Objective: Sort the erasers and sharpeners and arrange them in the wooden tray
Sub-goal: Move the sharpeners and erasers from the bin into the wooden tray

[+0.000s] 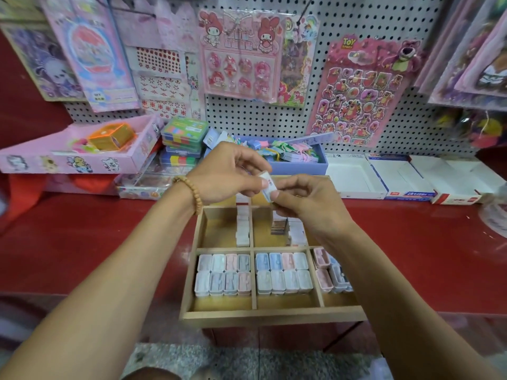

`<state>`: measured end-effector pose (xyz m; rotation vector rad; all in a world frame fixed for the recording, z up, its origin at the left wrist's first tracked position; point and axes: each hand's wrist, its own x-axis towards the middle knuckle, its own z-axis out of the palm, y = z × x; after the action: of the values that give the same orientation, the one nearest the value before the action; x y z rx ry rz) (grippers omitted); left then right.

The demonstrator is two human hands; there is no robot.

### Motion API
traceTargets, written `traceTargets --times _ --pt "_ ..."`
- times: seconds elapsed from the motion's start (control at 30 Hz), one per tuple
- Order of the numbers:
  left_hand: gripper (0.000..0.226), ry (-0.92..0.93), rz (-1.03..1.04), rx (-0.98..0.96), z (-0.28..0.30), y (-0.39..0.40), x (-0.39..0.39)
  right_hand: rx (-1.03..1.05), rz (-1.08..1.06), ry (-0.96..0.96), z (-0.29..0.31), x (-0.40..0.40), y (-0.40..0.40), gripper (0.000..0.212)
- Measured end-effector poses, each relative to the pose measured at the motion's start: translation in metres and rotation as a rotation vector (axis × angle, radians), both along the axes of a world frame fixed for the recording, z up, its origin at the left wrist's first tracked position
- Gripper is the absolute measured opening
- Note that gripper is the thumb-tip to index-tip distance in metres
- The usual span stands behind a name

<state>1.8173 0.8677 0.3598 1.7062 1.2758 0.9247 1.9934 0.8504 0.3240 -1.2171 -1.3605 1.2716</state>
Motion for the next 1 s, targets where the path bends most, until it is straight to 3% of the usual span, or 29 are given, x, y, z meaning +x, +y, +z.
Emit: traceTargets --times 0.13,0.3,0.67,0.8,1.0 --pt "0.017 0.384 0.085 0.137 -0.010 -0.001 -0.028 0.014 -0.038 -0.166 -0.005 0.006 -0.007 0.003" --pt "0.016 0.727 0.121 0.094 -0.041 0.001 -0.048 0.018 -0.041 -0.249 0.002 0.013 -0.011 0.012" --pt "0.014 0.814 0.086 0.227 -0.079 0.015 -0.030 0.016 -0.092 -0.314 0.011 0.040 -0.009 0.011" --pt "0.014 0.763 0.123 0.281 -0.088 0.011 -0.032 0.019 -0.122 -0.306 0.008 0.047 -0.006 0.013" --pt "0.017 0.720 0.114 0.187 -0.078 0.015 -0.035 0.024 -0.123 -0.351 0.006 0.053 -0.008 0.016"
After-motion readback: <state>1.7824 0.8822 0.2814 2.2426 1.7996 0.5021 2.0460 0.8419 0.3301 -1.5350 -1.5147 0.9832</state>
